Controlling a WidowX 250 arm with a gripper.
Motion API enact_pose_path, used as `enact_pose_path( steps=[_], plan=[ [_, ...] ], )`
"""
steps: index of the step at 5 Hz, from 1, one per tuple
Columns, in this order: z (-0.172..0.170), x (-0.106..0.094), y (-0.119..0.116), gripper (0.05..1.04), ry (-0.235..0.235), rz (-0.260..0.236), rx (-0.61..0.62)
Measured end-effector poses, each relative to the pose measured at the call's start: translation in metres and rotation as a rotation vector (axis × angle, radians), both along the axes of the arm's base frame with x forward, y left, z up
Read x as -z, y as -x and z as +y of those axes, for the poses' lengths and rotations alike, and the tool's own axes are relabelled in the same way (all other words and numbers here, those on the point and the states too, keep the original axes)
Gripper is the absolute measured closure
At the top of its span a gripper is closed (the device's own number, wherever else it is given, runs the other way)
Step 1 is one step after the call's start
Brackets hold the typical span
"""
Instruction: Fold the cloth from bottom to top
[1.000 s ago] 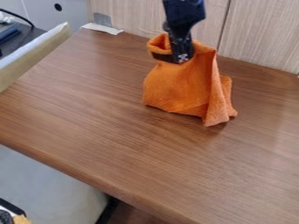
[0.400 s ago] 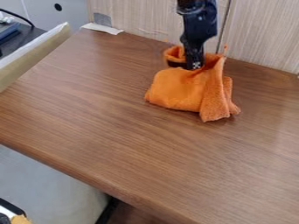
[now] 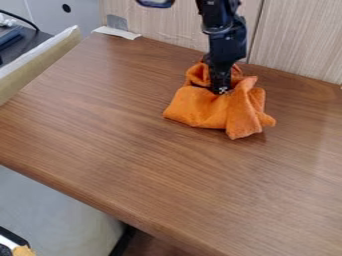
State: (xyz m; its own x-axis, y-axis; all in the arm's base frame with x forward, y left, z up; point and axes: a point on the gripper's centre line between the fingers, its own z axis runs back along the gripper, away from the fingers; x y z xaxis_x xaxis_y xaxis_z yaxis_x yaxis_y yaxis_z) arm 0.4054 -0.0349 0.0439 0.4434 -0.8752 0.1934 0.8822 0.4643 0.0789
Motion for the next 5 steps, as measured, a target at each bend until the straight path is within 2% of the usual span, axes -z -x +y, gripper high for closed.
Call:
enact_pose_path(
  steps=[2,3,4,5],
  plan=[
    [0.001,0.001,0.001,0.234,-0.006,0.006,0.003],
    [0.002,-0.001,0.001,0.075,-0.006,0.01,0.013],
    [0.001,-0.008,0.0,0.077,-0.007,0.017,0.043],
    [0.001,-0.033,-0.003,0.083,-0.009,-0.02,0.074]
  ],
)
